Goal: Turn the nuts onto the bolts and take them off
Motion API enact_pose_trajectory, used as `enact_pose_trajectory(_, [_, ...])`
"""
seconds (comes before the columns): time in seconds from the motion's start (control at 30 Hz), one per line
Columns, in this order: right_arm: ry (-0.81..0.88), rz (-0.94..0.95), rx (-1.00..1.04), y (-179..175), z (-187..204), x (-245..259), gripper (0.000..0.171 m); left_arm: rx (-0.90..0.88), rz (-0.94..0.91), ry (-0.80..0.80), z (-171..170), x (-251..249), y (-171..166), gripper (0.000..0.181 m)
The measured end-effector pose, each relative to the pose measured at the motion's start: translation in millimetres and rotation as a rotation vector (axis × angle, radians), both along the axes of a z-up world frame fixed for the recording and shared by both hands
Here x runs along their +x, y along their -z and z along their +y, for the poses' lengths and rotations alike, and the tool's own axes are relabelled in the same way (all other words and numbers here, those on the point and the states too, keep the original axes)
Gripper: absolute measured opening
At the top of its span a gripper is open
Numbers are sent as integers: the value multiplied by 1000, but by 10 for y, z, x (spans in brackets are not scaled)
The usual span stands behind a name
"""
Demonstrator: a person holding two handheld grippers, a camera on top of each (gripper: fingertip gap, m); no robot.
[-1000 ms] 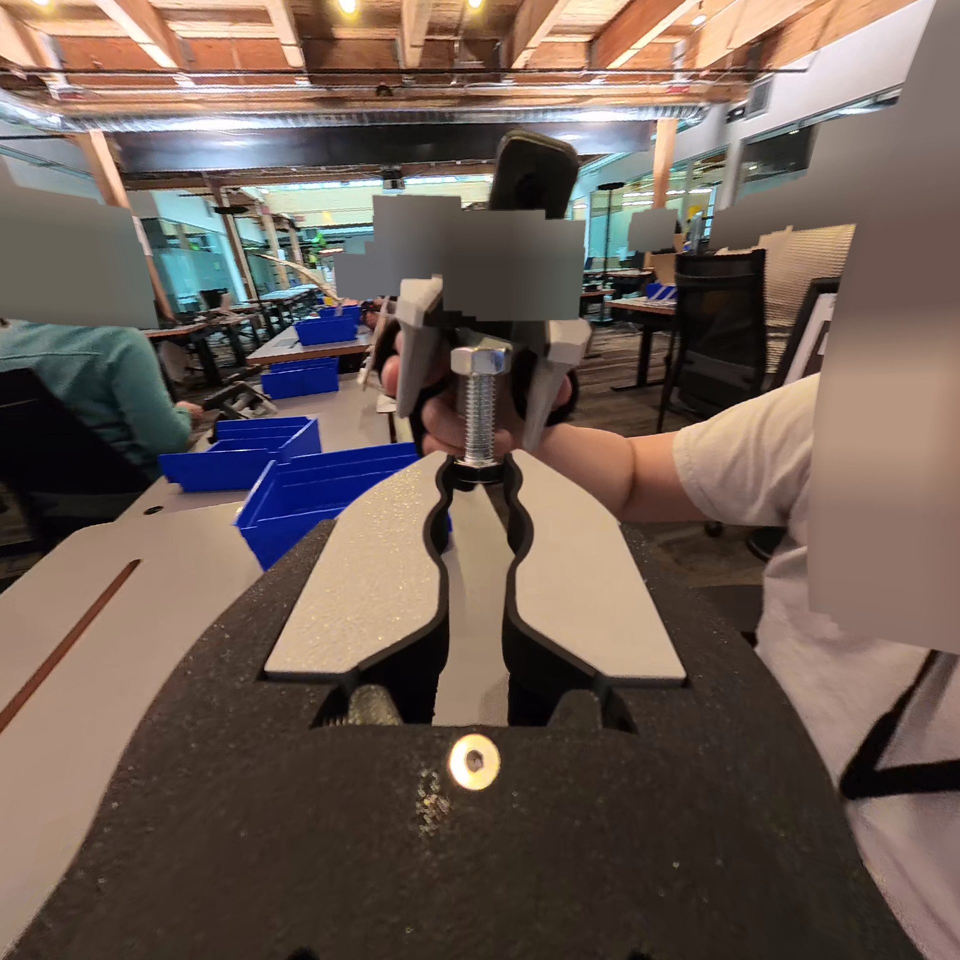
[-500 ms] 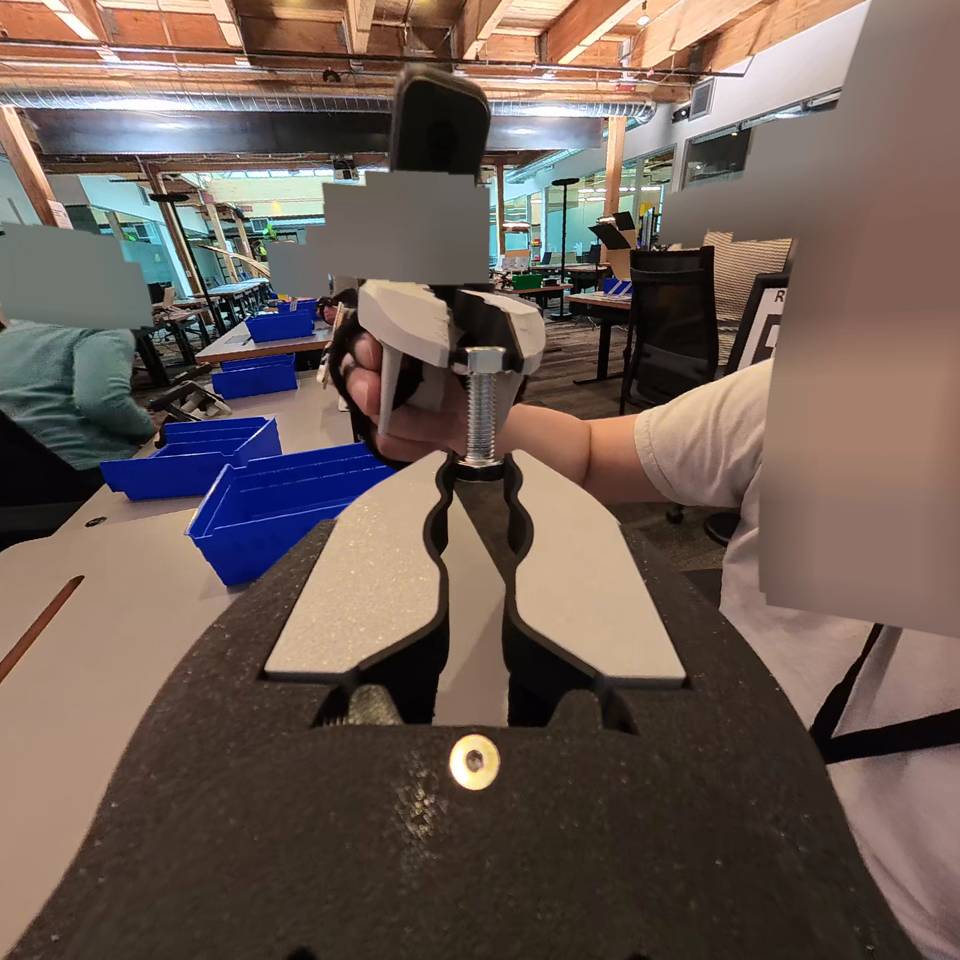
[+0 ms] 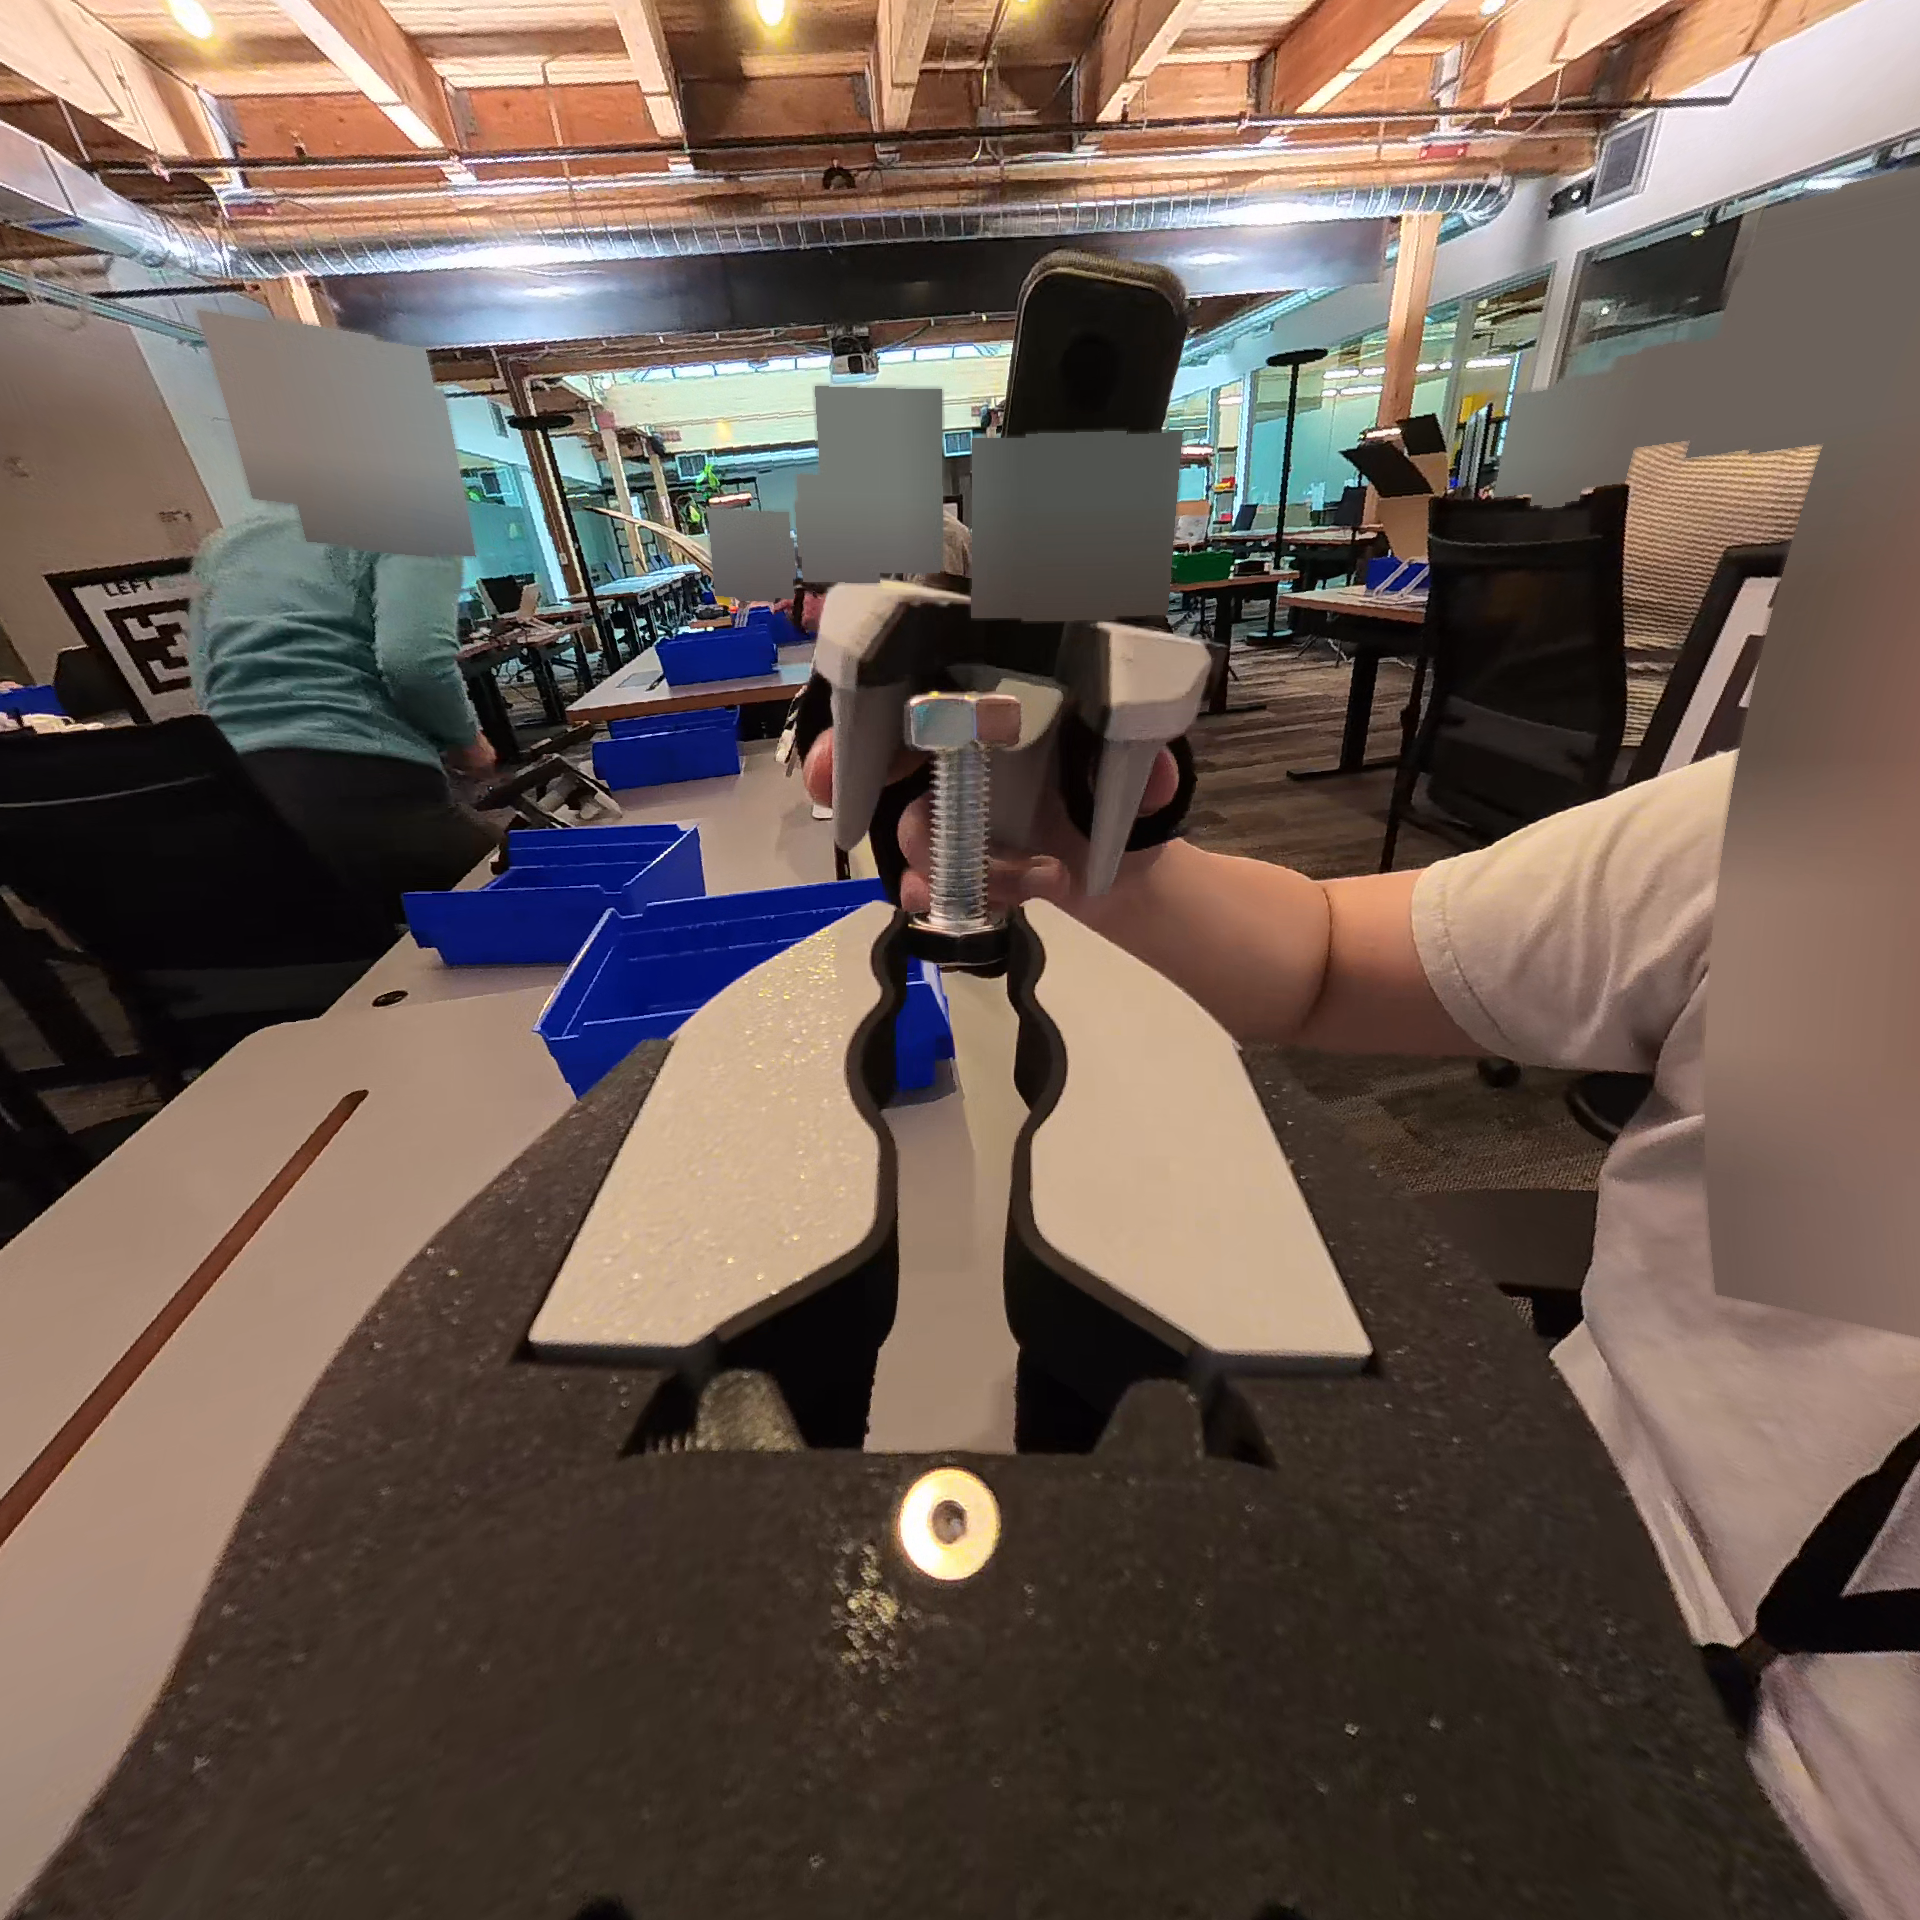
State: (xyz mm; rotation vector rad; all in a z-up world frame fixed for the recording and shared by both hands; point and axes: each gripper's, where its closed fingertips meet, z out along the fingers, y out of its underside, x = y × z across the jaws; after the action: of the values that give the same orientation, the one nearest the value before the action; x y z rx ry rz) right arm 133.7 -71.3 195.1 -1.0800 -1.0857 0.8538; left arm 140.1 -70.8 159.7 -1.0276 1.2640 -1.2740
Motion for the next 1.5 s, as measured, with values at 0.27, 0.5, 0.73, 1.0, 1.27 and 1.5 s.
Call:
enact_pose_trajectory(0.27, [29,-49,16,67,-72,-37,35,-15,-8,-21,64,-16,-7,18])
enact_pose_trajectory(0.5, [49,-48,6,44,25,-52,39,-12,0,-17,53,8,9,18])
enact_pose_trajectory(0.73, [18,-39,-19,47,-32,-1,31,-23,-8,-22,87,-9,-1,18])
enact_pose_trajectory(1.0, [-12,-36,-61,55,-11,-49,42,-24,-14,-50,137,-15,-8,18])
enact_pose_trajectory(1.27, [19,-27,-44,18,54,-64,45,-23,-11,-39,115,1,0,18])
enact_pose_trajectory(1.5, [-8,-33,-55,46,-43,-29,35,-34,-22,-45,147,-28,-22,18])
